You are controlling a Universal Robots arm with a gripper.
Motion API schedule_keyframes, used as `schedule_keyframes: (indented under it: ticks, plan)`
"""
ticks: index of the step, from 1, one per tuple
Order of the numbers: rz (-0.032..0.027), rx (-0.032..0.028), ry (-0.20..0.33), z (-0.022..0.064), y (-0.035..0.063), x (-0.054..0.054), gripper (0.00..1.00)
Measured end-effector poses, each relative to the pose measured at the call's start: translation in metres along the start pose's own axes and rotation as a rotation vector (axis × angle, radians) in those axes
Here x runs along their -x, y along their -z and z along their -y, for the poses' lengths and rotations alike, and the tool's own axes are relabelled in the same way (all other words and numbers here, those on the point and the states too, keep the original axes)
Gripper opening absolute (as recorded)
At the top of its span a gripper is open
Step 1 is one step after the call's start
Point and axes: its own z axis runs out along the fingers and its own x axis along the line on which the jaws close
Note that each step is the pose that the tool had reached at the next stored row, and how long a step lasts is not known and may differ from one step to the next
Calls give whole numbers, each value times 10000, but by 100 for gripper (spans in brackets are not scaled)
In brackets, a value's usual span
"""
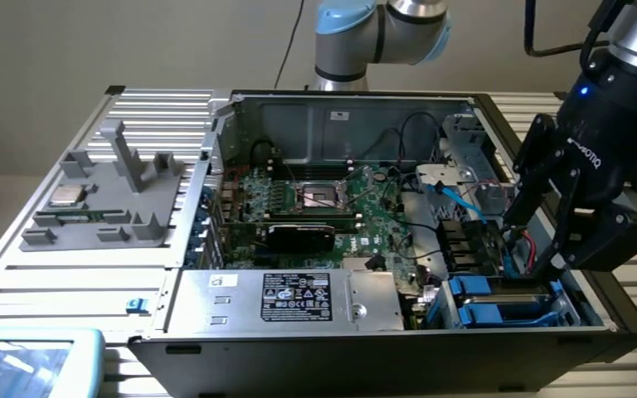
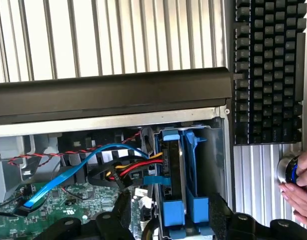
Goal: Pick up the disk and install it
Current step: 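Insert the second disk wire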
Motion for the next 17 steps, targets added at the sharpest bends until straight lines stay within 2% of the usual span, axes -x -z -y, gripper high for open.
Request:
schedule_keyframes:
  ticks: [17]
  plan:
    - [1,0,-1,3,20,2,72]
